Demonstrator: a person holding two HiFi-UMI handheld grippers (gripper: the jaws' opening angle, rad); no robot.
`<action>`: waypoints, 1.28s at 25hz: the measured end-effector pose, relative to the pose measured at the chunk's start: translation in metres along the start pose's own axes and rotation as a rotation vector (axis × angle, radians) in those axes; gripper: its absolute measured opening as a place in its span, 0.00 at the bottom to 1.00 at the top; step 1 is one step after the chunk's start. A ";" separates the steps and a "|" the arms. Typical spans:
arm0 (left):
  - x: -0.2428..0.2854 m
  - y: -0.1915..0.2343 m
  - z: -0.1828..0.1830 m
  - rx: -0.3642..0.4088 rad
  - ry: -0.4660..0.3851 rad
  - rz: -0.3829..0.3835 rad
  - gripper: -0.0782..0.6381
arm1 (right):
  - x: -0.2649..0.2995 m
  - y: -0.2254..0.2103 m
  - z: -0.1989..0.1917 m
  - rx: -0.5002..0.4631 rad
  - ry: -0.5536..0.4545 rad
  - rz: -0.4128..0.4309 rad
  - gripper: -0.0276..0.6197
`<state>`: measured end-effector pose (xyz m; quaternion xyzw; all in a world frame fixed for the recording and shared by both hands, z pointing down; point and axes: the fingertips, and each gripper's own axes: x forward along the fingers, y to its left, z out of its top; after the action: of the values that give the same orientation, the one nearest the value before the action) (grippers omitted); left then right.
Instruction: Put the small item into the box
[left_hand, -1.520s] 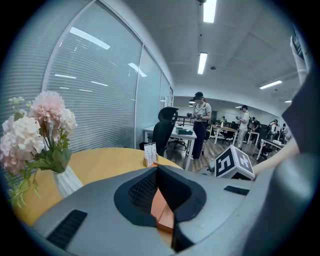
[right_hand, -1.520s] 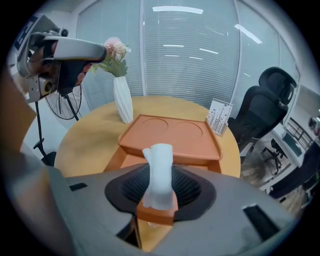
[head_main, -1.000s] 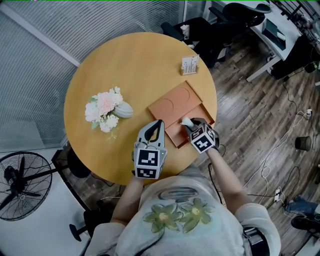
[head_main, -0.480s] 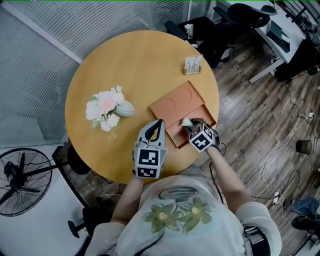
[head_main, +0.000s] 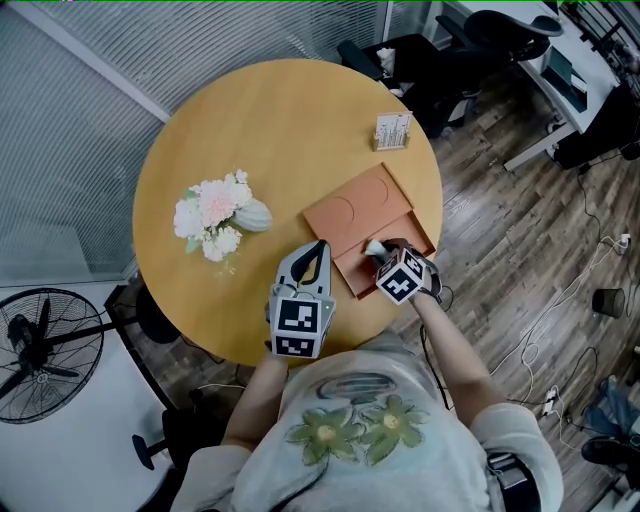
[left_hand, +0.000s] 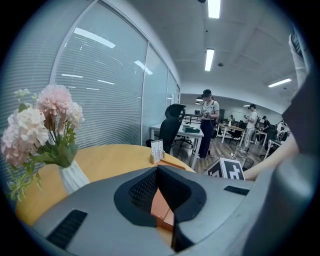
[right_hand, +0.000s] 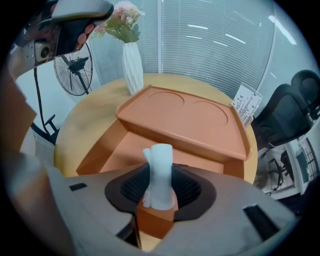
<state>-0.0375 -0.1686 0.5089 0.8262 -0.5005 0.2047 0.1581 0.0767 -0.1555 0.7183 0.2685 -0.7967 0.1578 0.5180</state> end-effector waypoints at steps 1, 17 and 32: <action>0.000 0.000 0.000 -0.001 0.000 0.002 0.10 | 0.001 0.000 -0.001 -0.003 0.005 0.000 0.27; 0.002 0.003 -0.003 -0.015 0.006 0.023 0.10 | 0.012 -0.001 -0.008 -0.045 0.065 0.003 0.27; -0.002 0.005 -0.006 -0.017 0.012 0.031 0.10 | 0.017 0.001 -0.010 -0.062 0.075 0.001 0.30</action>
<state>-0.0438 -0.1667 0.5139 0.8158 -0.5140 0.2078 0.1647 0.0783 -0.1534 0.7377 0.2460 -0.7814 0.1432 0.5553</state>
